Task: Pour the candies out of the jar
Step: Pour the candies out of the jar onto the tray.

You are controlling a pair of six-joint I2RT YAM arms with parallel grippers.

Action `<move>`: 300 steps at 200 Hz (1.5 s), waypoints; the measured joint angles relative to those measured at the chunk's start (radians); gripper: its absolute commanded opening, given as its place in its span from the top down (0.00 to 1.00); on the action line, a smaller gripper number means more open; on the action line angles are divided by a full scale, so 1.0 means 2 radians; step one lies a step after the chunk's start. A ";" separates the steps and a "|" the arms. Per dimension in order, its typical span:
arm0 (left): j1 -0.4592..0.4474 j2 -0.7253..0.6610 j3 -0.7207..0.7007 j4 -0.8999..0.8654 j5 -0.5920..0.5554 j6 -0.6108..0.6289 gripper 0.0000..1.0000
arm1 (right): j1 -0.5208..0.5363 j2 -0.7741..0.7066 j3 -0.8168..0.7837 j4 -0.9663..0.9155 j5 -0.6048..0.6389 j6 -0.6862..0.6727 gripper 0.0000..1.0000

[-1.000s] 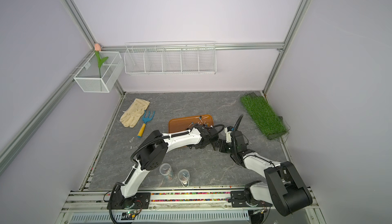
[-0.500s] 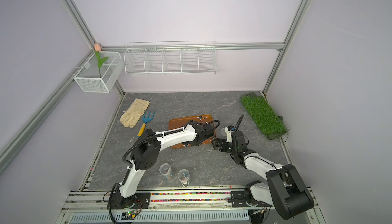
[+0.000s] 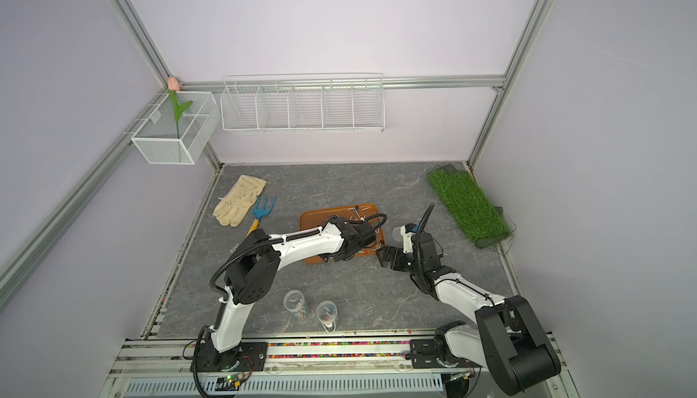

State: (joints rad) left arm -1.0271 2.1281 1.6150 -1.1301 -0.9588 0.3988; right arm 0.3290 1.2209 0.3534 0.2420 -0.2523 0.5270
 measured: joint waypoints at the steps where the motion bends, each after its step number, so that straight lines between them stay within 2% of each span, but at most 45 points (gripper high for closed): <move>1: 0.000 0.000 -0.001 0.000 -0.002 0.001 0.56 | 0.000 0.000 0.000 0.000 0.000 0.000 0.00; 18: -0.005 0.003 -0.014 0.002 -0.026 0.003 0.55 | 0.000 0.000 0.000 0.000 0.000 0.000 0.00; 33: -0.006 0.003 -0.019 -0.001 -0.012 -0.003 0.54 | 0.000 0.000 0.000 -0.001 0.000 0.000 0.00; 65: 0.003 -0.014 -0.010 -0.005 0.071 -0.014 0.54 | 0.000 0.000 0.000 -0.001 0.000 0.000 0.00; 107: 0.013 -0.015 0.054 -0.072 0.227 -0.010 0.54 | 0.000 0.002 0.000 -0.001 0.000 0.000 0.00; 149: 0.031 -0.005 0.093 -0.117 0.308 -0.014 0.55 | 0.000 0.002 0.000 -0.001 0.000 0.000 0.00; 300: 0.124 0.002 0.122 -0.154 0.481 -0.103 0.56 | 0.005 0.002 0.000 -0.003 0.000 0.000 0.00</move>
State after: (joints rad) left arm -0.7788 2.1323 1.8591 -1.4372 0.0029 0.1932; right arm 0.3386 1.2251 0.3534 0.2367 -0.2516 0.5274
